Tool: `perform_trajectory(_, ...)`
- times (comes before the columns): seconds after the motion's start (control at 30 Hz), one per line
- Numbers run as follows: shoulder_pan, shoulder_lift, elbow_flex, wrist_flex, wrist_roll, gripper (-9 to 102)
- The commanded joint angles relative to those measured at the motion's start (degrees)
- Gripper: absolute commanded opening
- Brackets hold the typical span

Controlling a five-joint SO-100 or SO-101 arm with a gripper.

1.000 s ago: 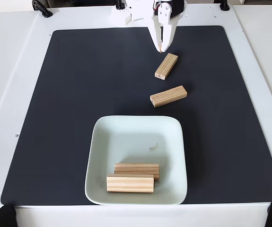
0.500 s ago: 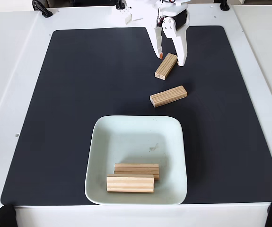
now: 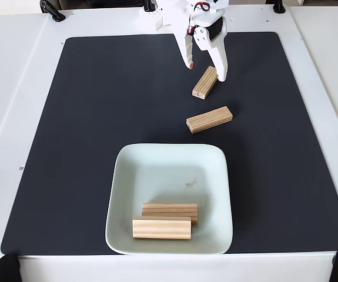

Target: Pick up the wooden block and place them on the plate.

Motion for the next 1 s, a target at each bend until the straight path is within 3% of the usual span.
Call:
perform_trajectory(0.0, -0.44, -0.26, 0.0, -0.35, -0.44, 35)
perform_trajectory(0.27, -0.88, -2.46, 0.09, -1.67, -0.44, 32)
perform_trajectory(0.63, -0.79, -4.22, 0.09, -5.01, -0.44, 0)
perform_trajectory(0.97, -1.05, 0.79, -0.97, -4.83, 0.09, 0)
